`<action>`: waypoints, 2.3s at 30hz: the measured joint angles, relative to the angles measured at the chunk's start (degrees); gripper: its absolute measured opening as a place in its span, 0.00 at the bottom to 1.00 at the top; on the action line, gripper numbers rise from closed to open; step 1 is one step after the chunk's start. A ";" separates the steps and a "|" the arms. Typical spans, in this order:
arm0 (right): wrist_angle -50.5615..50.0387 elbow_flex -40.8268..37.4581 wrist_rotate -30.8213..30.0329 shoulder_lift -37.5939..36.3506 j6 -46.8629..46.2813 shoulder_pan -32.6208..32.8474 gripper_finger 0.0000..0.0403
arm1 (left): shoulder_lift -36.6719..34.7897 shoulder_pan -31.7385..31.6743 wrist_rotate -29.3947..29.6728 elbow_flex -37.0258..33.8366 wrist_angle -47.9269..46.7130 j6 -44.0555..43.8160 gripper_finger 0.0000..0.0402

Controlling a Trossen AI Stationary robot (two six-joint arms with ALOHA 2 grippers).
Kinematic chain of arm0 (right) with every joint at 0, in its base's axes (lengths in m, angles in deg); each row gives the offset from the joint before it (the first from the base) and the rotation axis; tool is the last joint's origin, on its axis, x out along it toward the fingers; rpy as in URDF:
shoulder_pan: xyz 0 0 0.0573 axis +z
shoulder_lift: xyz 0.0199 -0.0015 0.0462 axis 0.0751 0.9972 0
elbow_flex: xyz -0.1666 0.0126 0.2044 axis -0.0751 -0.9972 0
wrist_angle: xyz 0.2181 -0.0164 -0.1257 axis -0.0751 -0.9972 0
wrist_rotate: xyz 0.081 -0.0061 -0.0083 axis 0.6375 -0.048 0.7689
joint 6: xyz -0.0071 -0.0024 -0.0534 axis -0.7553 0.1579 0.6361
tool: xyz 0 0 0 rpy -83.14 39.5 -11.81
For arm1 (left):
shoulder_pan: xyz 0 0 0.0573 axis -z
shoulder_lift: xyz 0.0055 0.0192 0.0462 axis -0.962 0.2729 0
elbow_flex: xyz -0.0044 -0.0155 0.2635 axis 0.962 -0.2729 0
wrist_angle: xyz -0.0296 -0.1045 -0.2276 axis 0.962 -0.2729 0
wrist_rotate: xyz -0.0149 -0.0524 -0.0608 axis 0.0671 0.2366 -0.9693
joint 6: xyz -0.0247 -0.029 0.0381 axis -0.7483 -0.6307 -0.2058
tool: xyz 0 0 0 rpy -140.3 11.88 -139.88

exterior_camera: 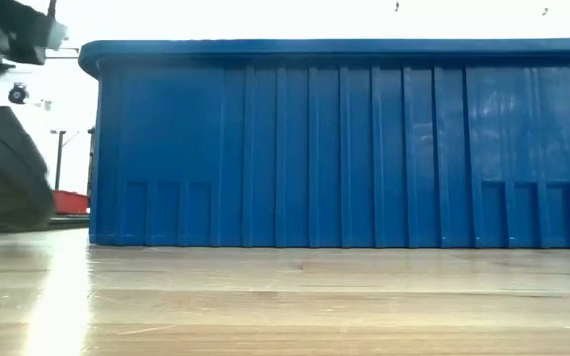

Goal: Pick and place slides into bin
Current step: Put the black slide into the blue bin

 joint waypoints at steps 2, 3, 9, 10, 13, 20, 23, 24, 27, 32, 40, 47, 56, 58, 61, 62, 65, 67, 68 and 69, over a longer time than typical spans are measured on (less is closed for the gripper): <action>-0.13 0.00 0.00 0.00 0.00 0.00 0.02 | -1.80 0.02 -2.37 1.23 -0.07 3.63 0.00; -0.11 0.00 0.00 0.00 0.02 0.00 0.02 | -2.70 0.02 -3.58 1.78 -0.03 5.41 0.00; -0.13 0.00 -0.02 0.00 0.01 -0.02 0.02 | -8.01 0.02 -9.15 4.45 0.04 14.77 0.00; -0.11 0.00 -0.02 0.00 0.01 -0.02 0.02 | -8.99 0.02 -9.87 4.80 0.16 16.22 0.00; -0.11 0.00 -0.03 0.00 0.04 -0.02 0.02 | -11.64 0.02 -11.32 6.05 1.28 20.97 0.00; -0.11 0.00 -0.04 -0.02 0.00 -0.02 0.02 | -16.93 0.02 -11.67 7.87 11.43 28.03 0.00; -0.11 0.00 -0.04 -0.02 0.00 -0.02 0.02 | -19.06 0.02 -11.66 7.96 17.90 29.55 0.00; -0.11 0.00 -0.04 -0.02 0.00 -0.02 0.02 | -19.74 0.02 -11.46 7.96 19.97 29.62 0.00; -0.11 0.00 -0.05 -0.02 0.00 -0.02 0.02 | -21.45 0.02 -9.52 7.96 25.96 30.08 0.00; -0.13 0.00 -0.07 -0.04 0.00 -0.02 0.02 | -24.76 0.02 -3.27 7.96 35.86 33.59 0.00; -0.18 0.00 -0.09 -0.04 0.00 -0.02 0.02 | -28.52 -0.02 8.63 7.96 48.87 41.83 0.00; -0.20 0.00 -0.17 -0.04 0.15 -0.02 0.02 | -28.12 -0.50 31.64 8.67 53.08 48.72 0.00; -0.66 0.00 -3.16 -0.07 3.98 -0.07 0.02 | -20.10 -6.51 38.06 18.19 57.65 59.37 0.00; -0.66 0.00 -3.74 -0.07 5.12 -0.07 0.02 | -17.99 -8.74 38.25 20.78 57.56 60.93 0.00; -1.06 0.00 -3.77 -0.36 7.60 -0.07 0.02 | -15.28 -12.20 42.11 23.61 57.61 62.89 0.00; -1.54 0.00 -3.77 -0.60 8.86 -0.07 0.02 | -14.38 -13.31 44.38 24.28 57.59 63.67 0.00; -2.72 0.00 -4.10 -1.68 10.95 -0.07 0.02 | -12.19 -16.66 47.74 25.26 57.56 66.61 0.00; -3.68 0.02 -6.50 -2.32 11.09 -0.07 0.02 | -10.31 -19.31 47.74 25.76 57.76 66.62 0.00; -4.20 0.04 -8.37 -2.70 11.19 -0.07 0.02 | -9.23 -20.61 47.68 25.93 57.80 66.56 0.00; -5.20 0.04 -10.23 -3.00 11.25 -0.07 0.02 | -8.10 -21.88 47.67 26.10 57.73 66.58 0.00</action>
